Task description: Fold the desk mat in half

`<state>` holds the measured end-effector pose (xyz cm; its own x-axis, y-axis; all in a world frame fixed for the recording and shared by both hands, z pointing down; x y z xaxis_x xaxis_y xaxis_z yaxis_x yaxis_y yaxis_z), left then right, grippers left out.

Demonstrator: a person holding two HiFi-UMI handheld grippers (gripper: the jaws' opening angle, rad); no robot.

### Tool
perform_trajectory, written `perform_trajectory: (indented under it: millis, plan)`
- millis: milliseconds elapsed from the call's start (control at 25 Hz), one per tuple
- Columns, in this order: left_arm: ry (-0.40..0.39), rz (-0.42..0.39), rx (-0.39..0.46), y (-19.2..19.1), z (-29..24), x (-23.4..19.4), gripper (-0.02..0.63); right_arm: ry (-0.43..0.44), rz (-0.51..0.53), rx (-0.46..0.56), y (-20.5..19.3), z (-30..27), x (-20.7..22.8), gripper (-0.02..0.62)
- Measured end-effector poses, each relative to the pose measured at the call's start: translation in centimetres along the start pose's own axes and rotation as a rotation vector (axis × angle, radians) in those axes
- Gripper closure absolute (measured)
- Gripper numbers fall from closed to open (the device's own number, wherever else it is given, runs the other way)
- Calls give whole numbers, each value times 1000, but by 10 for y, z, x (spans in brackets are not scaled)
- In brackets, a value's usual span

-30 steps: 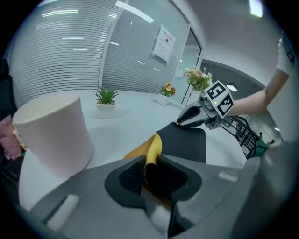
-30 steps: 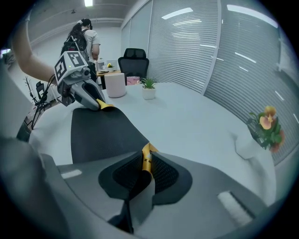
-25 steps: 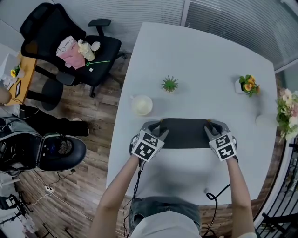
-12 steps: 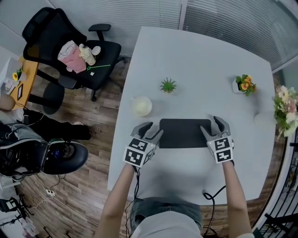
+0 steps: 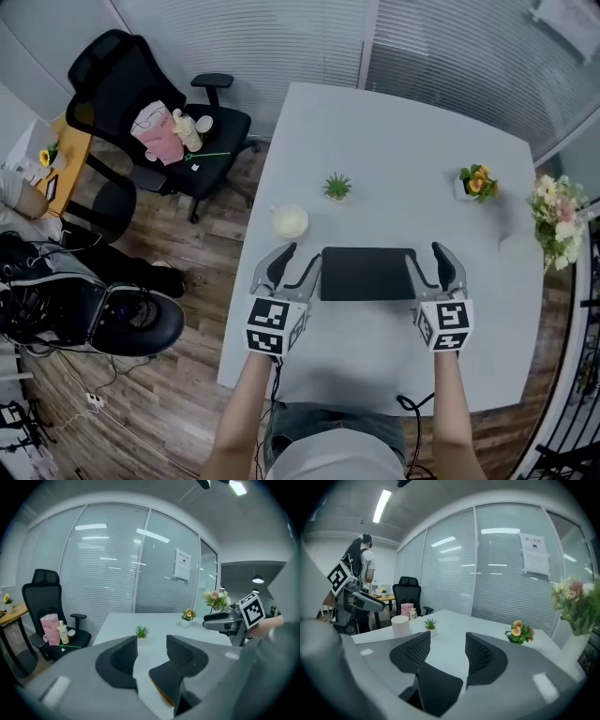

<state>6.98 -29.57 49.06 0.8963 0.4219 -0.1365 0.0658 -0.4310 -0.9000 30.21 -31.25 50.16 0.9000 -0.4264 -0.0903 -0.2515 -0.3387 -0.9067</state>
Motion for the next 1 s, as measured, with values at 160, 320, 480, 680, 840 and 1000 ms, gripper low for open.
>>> perform_trajectory:
  millis: [160,320,480,680,840,1000]
  plan:
    - [46,-15,90,29,22,-4,421,-86,-13,95,36,27,4,398]
    - [67,-8,168,45,43,3,440,-127,-43,188,55,56,4,424]
    - [101,-53,214,61,59,7,458,-145,-30,245,73,74,-3,449]
    - [114,-73,287,83,73,19,505,-181,-42,310,89,92,-2,502]
    - [132,-75,334,97,87,21,550,-202,-66,343,98,103,-3,547]
    - [174,-90,350,105,95,20,599,-215,-57,352,103,111,-4,566]
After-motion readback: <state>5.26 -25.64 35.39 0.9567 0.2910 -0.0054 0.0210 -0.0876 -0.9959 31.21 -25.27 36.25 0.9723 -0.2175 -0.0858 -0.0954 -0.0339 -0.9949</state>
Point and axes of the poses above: the fingertips, and each gripper's own axes: z backward along the fingers, x to its right, y out of its top, the point moved 1 cm from there along z, backward along the fingers
